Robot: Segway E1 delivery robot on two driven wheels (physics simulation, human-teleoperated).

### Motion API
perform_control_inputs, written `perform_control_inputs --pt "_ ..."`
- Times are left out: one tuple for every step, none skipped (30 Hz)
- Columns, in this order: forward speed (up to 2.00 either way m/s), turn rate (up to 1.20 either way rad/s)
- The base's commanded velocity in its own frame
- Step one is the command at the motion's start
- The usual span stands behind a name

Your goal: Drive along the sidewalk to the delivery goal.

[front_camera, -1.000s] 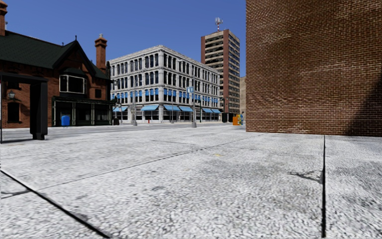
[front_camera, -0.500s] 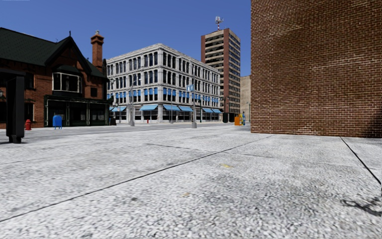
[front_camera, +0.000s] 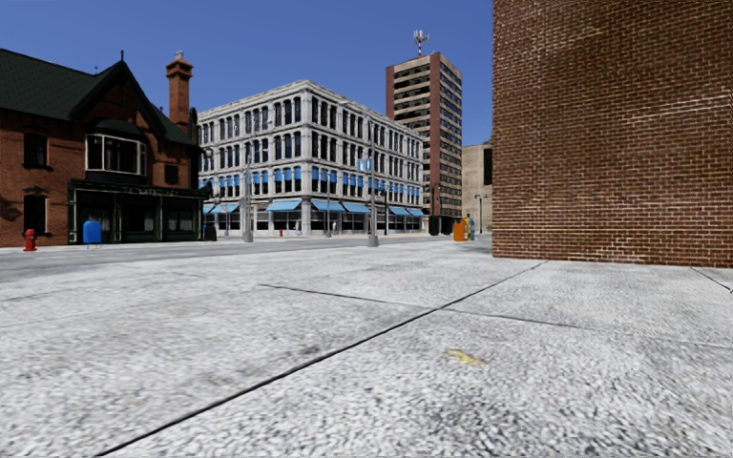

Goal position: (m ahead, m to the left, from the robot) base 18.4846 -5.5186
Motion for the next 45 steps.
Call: perform_control_inputs --pt "2.0 0.0" --pt "2.0 0.0" --pt "2.0 0.0" --pt "2.0 0.0" --pt "2.0 0.0" --pt "2.0 0.0" --pt "2.0 0.0" --pt "2.0 0.0" --pt "2.0 0.0" --pt "2.0 0.0" --pt "2.0 0.0" --pt "2.0 0.0" --pt "2.0 0.0" --pt "2.0 0.0" --pt "2.0 0.0" --pt "2.0 0.0" --pt "2.0 0.0" --pt "2.0 0.0" --pt "2.0 0.0" --pt "2.0 0.0" --pt "2.0 0.0" --pt "2.0 0.0" --pt "2.0 0.0" --pt "2.0 0.0" --pt "2.0 0.0" --pt "2.0 0.0" --pt "2.0 0.0" --pt "2.0 0.0" --pt "2.0 0.0" --pt "2.0 0.0" --pt "2.0 0.0" --pt "2.0 0.0" --pt "2.0 0.0" --pt "2.0 0.0" --pt "2.0 0.0" --pt "2.0 0.0" --pt "2.0 0.0" --pt "2.0 0.0" --pt "2.0 0.0" --pt "2.0 0.0" --pt "2.0 0.0" --pt "2.0 0.0" --pt "2.0 0.0" --pt "2.0 0.0" --pt "2.0 0.0"
